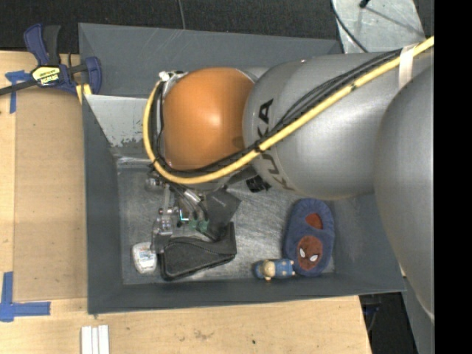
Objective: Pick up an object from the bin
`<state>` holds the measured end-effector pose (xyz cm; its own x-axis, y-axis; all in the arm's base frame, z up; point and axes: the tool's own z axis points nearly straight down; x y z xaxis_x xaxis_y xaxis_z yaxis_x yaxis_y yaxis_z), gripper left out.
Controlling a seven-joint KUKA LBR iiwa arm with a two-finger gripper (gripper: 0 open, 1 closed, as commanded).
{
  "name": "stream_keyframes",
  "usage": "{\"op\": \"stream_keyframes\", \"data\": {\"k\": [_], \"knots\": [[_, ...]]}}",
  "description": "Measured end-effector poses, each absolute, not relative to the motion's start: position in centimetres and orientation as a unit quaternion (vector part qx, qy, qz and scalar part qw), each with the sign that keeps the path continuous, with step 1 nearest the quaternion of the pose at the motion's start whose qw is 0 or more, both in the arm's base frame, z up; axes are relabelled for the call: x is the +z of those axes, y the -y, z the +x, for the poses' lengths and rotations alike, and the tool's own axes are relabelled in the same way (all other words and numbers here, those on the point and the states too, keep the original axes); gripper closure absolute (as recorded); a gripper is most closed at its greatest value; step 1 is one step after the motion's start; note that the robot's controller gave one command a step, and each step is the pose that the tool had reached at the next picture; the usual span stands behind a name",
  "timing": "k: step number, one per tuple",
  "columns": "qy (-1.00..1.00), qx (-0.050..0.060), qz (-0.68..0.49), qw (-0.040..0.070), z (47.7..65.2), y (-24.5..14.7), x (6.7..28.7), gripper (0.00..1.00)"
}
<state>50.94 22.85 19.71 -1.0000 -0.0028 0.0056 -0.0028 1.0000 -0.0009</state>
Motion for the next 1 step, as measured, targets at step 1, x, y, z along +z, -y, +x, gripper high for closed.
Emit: {"op": "stream_keyframes", "data": {"k": [1], "knots": [[0.985,-0.001,0.172,-0.002,48.50,-20.55,11.29,0.00]]}}
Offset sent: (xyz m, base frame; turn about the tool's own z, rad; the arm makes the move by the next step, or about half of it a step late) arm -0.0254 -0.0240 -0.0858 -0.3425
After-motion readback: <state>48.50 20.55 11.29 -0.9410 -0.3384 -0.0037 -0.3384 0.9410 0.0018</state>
